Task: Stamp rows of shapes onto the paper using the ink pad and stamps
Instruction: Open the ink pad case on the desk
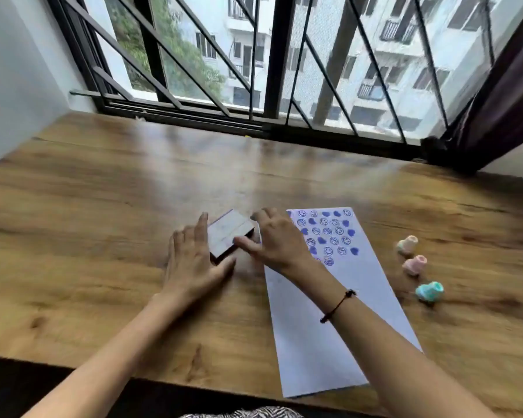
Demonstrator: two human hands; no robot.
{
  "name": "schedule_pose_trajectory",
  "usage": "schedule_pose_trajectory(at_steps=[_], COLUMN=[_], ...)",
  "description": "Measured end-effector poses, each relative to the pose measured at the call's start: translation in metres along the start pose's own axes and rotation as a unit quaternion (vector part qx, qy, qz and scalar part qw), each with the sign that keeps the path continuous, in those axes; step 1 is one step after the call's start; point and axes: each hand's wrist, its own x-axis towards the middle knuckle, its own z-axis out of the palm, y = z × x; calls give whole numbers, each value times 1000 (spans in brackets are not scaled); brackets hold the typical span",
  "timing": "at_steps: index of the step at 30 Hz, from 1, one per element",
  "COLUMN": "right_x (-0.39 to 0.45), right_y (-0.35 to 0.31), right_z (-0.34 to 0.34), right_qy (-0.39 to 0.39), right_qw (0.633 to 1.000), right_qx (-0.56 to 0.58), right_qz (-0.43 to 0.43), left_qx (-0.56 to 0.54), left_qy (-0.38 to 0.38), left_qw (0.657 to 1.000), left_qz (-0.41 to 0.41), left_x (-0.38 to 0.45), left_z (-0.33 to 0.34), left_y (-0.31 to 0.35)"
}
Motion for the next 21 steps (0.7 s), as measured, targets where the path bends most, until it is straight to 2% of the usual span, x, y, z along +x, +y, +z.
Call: schedule_pose_trajectory(at_steps=[3, 8, 15, 18, 21], right_x=[9, 19, 32, 40, 62], right_y=[-20, -38, -38, -29, -18], right_z=[15, 26, 22, 7, -20], right_qy=[-25, -56, -77, -123, -222], right_qw=[999, 995, 994, 992, 974], right_qx=[-41, -80, -73, -30, 35], right_qz=[-1, 16, 13, 7, 24], left_qx=[-9, -44, -81, -100, -100], left_qy=[16, 29, 55, 57, 53], left_qw=[1000, 999, 994, 993, 994], left_qz=[-13, 14, 39, 26, 14], left_x=[3, 5, 4, 4, 5], left_z=[0, 4, 3, 0, -1], left_y=[0, -5, -4, -2, -1])
